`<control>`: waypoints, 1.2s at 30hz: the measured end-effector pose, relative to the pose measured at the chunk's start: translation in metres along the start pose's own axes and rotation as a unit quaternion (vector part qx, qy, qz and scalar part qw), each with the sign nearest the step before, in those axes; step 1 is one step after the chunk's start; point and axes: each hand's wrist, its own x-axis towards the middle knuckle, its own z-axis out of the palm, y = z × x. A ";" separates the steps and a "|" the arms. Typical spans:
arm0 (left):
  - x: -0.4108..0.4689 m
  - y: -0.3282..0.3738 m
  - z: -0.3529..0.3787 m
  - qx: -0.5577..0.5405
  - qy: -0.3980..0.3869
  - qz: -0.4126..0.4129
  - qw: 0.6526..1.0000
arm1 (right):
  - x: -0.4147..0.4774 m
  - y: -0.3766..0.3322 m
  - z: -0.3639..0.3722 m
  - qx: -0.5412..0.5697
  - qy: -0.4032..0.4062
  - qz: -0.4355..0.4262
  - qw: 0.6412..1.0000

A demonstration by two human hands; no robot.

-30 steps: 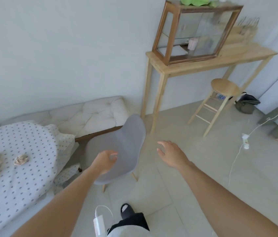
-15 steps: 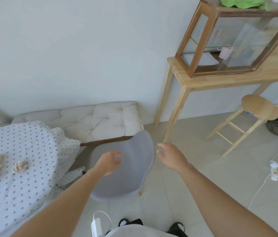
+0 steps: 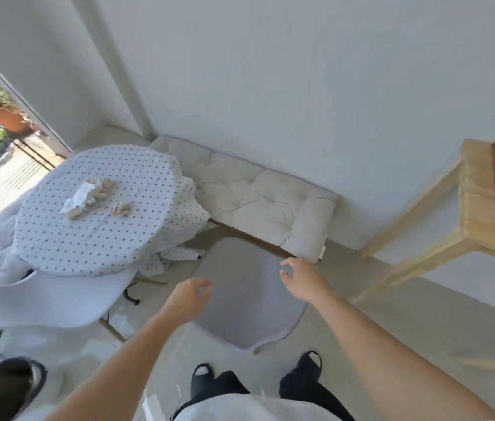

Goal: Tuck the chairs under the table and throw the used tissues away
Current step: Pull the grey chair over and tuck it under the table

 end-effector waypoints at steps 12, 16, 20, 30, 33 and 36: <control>-0.091 0.037 0.114 -0.165 0.074 -0.110 0.977 | -0.005 0.072 0.006 -0.089 -0.165 -0.072 0.980; -0.087 0.053 0.148 -0.196 0.082 -0.116 0.970 | -0.019 0.094 0.013 -0.135 -0.180 -0.099 0.969; -0.093 0.075 0.188 -0.211 0.081 -0.123 0.966 | -0.017 0.104 0.010 -0.191 -0.198 -0.140 0.951; -0.057 0.134 0.229 -0.237 0.145 -0.210 0.937 | 0.061 0.118 -0.016 -0.348 -0.295 -0.239 0.857; -0.035 0.157 0.247 -0.244 0.125 -0.234 0.933 | 0.076 0.122 -0.018 -0.360 -0.275 -0.276 0.847; -0.019 0.177 0.267 -0.282 0.131 -0.243 0.919 | 0.082 0.125 -0.018 -0.385 -0.263 -0.304 0.831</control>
